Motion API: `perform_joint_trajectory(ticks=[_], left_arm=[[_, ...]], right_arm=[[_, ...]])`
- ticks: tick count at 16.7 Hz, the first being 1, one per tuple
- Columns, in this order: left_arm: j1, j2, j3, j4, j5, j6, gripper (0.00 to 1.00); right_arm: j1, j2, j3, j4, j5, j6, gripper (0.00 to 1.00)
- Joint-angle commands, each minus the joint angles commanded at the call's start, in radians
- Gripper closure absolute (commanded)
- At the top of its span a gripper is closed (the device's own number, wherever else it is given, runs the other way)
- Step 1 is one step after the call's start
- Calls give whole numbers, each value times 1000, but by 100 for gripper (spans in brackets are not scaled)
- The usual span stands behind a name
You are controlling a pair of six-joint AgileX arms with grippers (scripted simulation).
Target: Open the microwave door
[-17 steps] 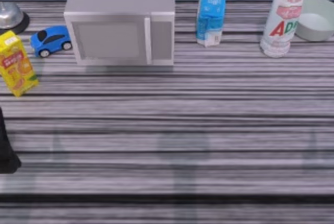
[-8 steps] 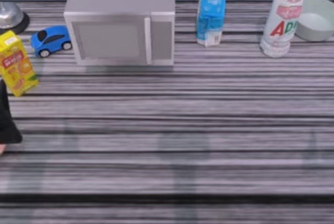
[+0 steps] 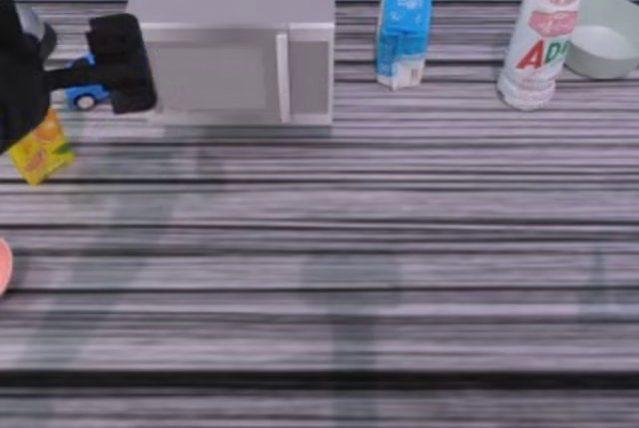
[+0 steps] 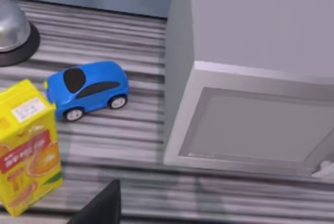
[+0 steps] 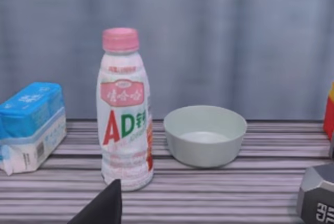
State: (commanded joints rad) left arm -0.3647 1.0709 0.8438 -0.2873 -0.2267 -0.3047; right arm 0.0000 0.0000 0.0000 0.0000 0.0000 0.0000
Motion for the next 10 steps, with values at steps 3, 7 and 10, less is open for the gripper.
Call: perform_joint_trajectory(ticks=[3, 7, 10], left_arm=[[-93, 302, 220, -75, -58, -78, 0], [-194, 629, 455, -156, -118, -164, 0], [-243, 777, 563, -195, -147, -205, 0]], right_arm=[[0, 0, 0, 0, 0, 0, 0], [0, 0, 0, 0, 0, 0, 0], [0, 0, 0, 0, 0, 0, 0]])
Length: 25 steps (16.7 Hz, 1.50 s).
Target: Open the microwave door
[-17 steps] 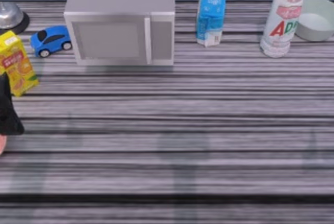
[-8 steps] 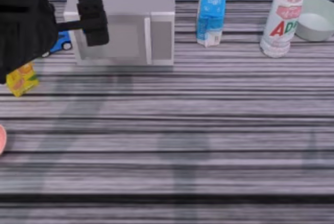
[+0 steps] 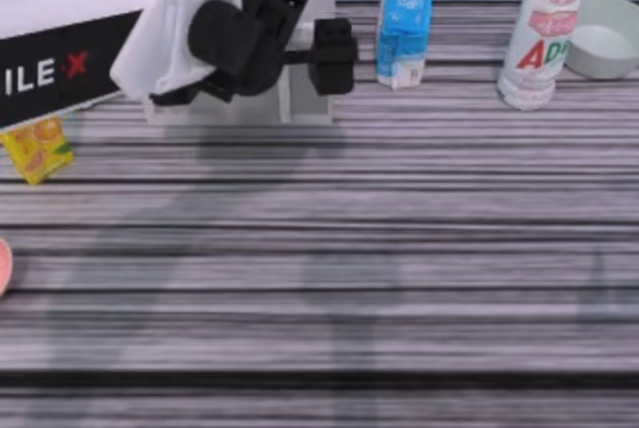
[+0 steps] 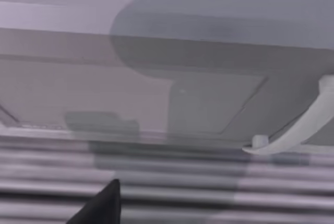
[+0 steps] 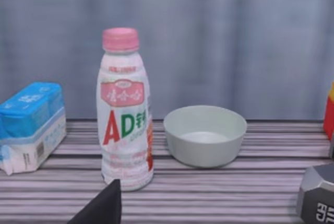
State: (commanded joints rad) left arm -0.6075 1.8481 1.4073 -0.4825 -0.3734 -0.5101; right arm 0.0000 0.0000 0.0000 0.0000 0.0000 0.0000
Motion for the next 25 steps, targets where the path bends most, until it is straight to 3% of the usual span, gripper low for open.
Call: perform_joint_trajectory(ticks=[8, 15, 20, 25], left_arm=[[-13, 53, 37, -10, -8, -13, 0], [44, 264, 110, 143, 29, 41, 0], [50, 277, 115, 155, 33, 45, 0], [50, 277, 115, 155, 33, 45, 38]], right_arm=[[0, 0, 0, 0, 0, 0, 0], [0, 0, 0, 0, 0, 0, 0], [0, 0, 0, 0, 0, 0, 0], [0, 0, 0, 0, 0, 0, 0]])
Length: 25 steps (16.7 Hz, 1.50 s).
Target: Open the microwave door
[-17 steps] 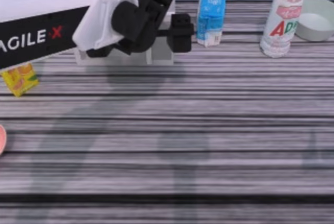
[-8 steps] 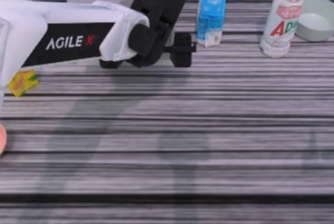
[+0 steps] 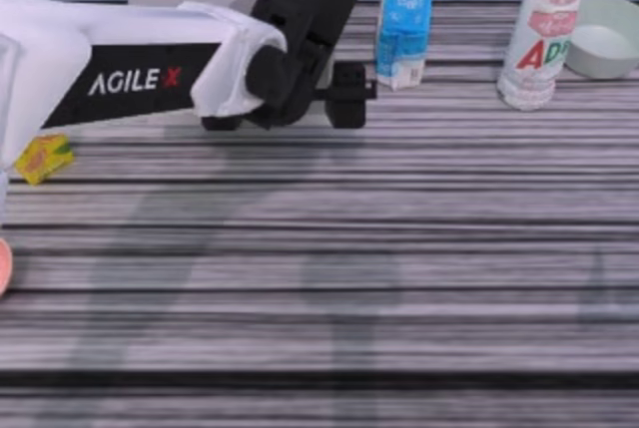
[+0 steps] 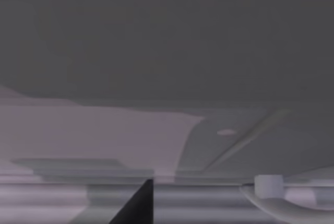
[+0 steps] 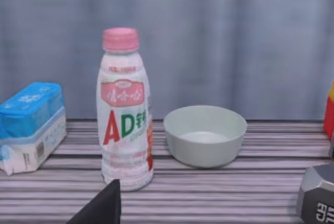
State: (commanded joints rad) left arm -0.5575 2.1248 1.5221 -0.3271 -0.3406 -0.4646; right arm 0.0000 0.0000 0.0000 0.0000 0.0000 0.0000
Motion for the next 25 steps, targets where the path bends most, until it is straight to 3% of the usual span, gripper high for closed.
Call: perform_joint_trajectory(ticks=[8, 16, 17, 25], left_arm=[[0, 0, 0, 0, 0, 0, 98], [0, 0, 0, 0, 0, 0, 100], [-37, -25, -48, -8, 18, -4, 100], [-34, -83, -128, 34, -22, -30, 100]], right_arm=[[0, 0, 0, 0, 0, 0, 0], [0, 0, 0, 0, 0, 0, 0], [0, 0, 0, 0, 0, 0, 0], [0, 0, 0, 0, 0, 0, 0]])
